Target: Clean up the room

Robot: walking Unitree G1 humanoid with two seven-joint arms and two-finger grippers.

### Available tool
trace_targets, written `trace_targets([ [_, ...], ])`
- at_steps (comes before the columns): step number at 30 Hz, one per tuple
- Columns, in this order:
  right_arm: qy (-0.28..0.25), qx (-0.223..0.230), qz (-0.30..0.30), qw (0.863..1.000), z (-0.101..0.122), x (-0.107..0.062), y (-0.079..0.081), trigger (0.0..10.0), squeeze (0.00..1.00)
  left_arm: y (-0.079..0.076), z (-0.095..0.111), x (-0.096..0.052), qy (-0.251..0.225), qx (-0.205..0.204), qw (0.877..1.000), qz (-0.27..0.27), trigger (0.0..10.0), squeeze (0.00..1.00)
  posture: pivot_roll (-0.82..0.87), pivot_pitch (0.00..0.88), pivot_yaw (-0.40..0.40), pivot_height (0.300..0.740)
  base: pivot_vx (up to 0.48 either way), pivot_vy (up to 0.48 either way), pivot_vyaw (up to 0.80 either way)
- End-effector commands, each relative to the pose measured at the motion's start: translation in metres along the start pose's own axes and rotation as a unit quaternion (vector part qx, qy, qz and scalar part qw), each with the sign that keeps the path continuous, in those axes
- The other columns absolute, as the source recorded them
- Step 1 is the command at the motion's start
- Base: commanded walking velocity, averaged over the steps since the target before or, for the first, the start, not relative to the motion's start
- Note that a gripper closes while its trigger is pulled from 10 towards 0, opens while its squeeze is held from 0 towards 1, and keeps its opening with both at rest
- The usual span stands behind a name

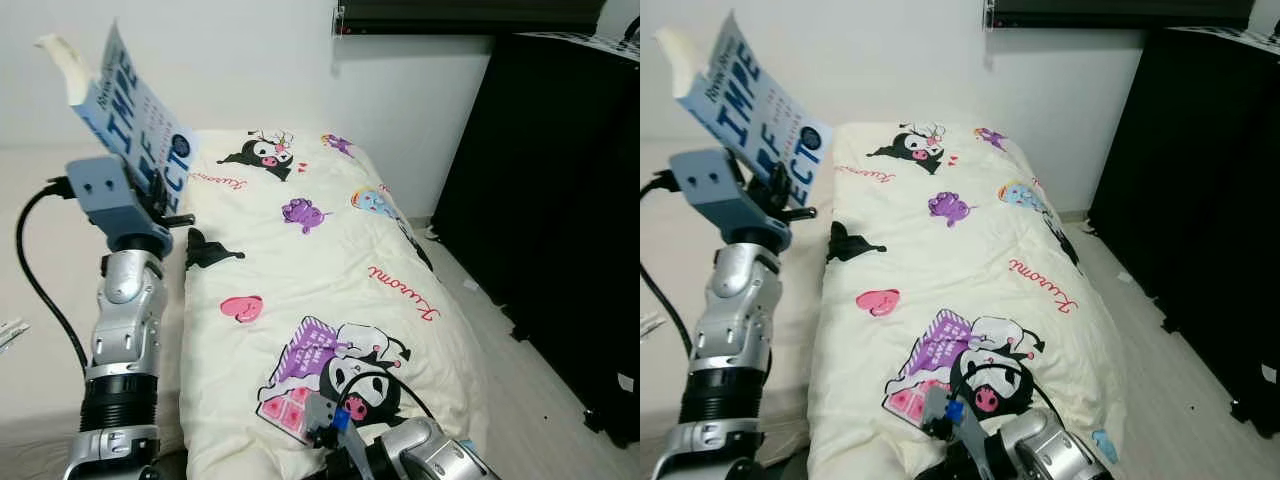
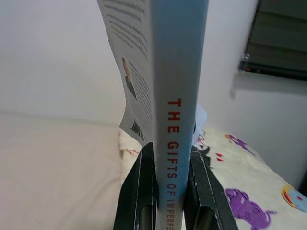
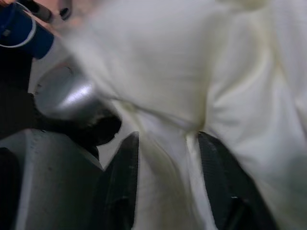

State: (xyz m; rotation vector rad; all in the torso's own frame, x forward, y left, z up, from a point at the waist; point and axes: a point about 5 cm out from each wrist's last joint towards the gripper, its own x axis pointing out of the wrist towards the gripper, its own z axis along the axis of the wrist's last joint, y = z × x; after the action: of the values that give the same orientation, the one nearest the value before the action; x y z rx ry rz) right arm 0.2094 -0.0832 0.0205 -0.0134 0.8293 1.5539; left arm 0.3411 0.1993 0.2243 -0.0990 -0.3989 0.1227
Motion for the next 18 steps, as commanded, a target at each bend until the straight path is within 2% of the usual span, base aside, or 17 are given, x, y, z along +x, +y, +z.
trace_targets([
  [1, -0.006, 0.01, -0.012, 1.0, -0.004, -0.005, -0.001, 10.0, 1.0, -0.004, 0.0, 0.001, 0.0, 0.002, 1.0, -0.008, 0.0, 0.0, 0.0, 0.004, -0.068, 0.468, 0.0, 0.0, 0.0],
  [4, -0.017, 0.021, -0.009, 1.0, -0.004, -0.007, 0.002, 10.0, 1.0, -0.004, -0.002, 0.0, 0.005, 0.002, 1.0, -0.009, 0.0, 0.0, 0.0, 0.004, -0.068, 0.468, 0.0, 0.0, 0.0],
  [7, -0.048, 0.042, 0.009, 0.998, -0.004, -0.013, 0.011, 10.0, 1.0, -0.005, -0.006, 0.0, 0.012, 0.002, 1.0, -0.01, 0.0, 0.0, -0.01, 0.004, -0.066, 0.468, 0.0, 0.0, 0.0],
  [8, -0.077, 0.052, 0.019, 0.996, -0.001, -0.018, 0.017, 10.0, 1.0, -0.005, -0.009, -0.001, 0.017, 0.002, 1.0, -0.01, 0.0, 0.0, -0.02, 0.003, -0.067, 0.468, 0.0, 0.0, 0.0],
  [9, -0.077, 0.052, 0.019, 0.996, -0.001, -0.018, 0.017, 10.0, 1.0, -0.005, -0.009, -0.001, 0.017, 0.002, 1.0, -0.01, 0.0, 0.0, -0.02, 0.003, -0.067, 0.468, 0.0, 0.0, 0.0],
  [10, -0.107, 0.057, 0.027, 0.992, 0.002, -0.024, 0.021, 10.0, 1.0, -0.005, -0.012, -0.002, 0.023, 0.001, 1.0, -0.01, 0.0, 0.0, -0.02, 0.003, -0.067, 0.468, 0.0, 0.0, 0.0],
  [12, -0.193, 0.06, 0.003, 0.979, 0.014, -0.04, 0.021, 10.0, 1.0, -0.003, -0.021, -0.005, 0.041, -0.012, 0.999, -0.005, 0.0, 0.0, -0.02, 0.003, -0.069, 0.468, 0.0, 0.0, 0.0],
  [14, -0.212, 0.06, -0.005, 0.975, 0.017, -0.044, 0.02, 10.0, 1.0, -0.002, -0.023, -0.005, 0.044, -0.016, 0.999, -0.004, 0.0, 0.0, -0.02, 0.003, -0.069, 0.468, 0.0, 0.0, 0.0],
  [15, -0.278, 0.076, -0.062, 0.955, 0.026, -0.064, 0.005, 10.0, 0.0, 0.0, -0.033, -0.009, 0.063, -0.038, 0.997, -0.002, 0.0, 0.0, -0.03, 0.0, -0.062, 0.468, 0.0, 0.0, 0.0],
  [17, -0.278, 0.076, -0.062, 0.955, 0.026, -0.064, 0.005, 10.0, 0.0, 0.0, -0.033, -0.009, 0.063, -0.038, 0.997, -0.002, 0.0, 0.0, -0.03, 0.0, -0.062, 0.468, 0.0, 0.0, 0.0],
  [18, -0.359, 0.097, -0.109, 0.922, 0.034, -0.087, -0.009, 10.0, 0.0, 0.002, -0.045, -0.015, 0.082, -0.063, 0.995, 0.002, 0.0, 0.0, -0.03, 0.0, -0.057, 0.468, 0.0, 0.0, 0.0],
])
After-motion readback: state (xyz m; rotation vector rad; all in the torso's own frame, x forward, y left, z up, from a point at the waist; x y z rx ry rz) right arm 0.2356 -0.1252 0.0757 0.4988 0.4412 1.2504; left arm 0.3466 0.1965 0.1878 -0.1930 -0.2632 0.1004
